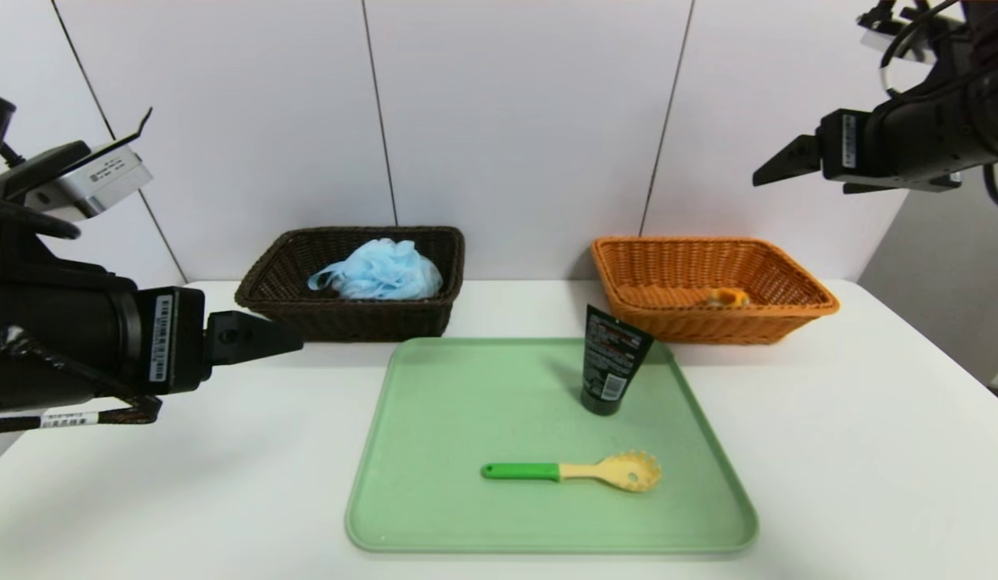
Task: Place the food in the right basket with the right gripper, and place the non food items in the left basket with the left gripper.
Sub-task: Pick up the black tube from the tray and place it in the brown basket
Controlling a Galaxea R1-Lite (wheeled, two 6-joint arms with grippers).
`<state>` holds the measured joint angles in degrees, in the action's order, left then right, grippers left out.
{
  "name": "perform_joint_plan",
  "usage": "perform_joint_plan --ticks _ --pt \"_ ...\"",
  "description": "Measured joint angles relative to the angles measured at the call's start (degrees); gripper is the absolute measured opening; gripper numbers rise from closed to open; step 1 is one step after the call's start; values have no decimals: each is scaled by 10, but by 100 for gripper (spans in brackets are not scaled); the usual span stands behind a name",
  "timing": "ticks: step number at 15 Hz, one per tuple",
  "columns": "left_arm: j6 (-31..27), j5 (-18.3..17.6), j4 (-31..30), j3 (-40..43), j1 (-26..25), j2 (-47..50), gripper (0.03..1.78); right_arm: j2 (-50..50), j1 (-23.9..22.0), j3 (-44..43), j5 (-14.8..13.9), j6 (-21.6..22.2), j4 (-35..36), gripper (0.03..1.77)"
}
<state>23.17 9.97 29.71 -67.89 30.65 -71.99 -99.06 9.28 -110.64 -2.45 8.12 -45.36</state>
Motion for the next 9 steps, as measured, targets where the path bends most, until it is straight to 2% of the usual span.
perform_joint_plan --ticks 2,6,9 --pt "-14 -12 -41 0 2 -14 169 46 0 25 6 2 -22 167" --pt "-25 -63 -94 0 3 -44 169 139 0 125 8 0 -27 169" --pt "-22 -69 -148 3 24 -79 169 197 6 180 7 3 -26 169"
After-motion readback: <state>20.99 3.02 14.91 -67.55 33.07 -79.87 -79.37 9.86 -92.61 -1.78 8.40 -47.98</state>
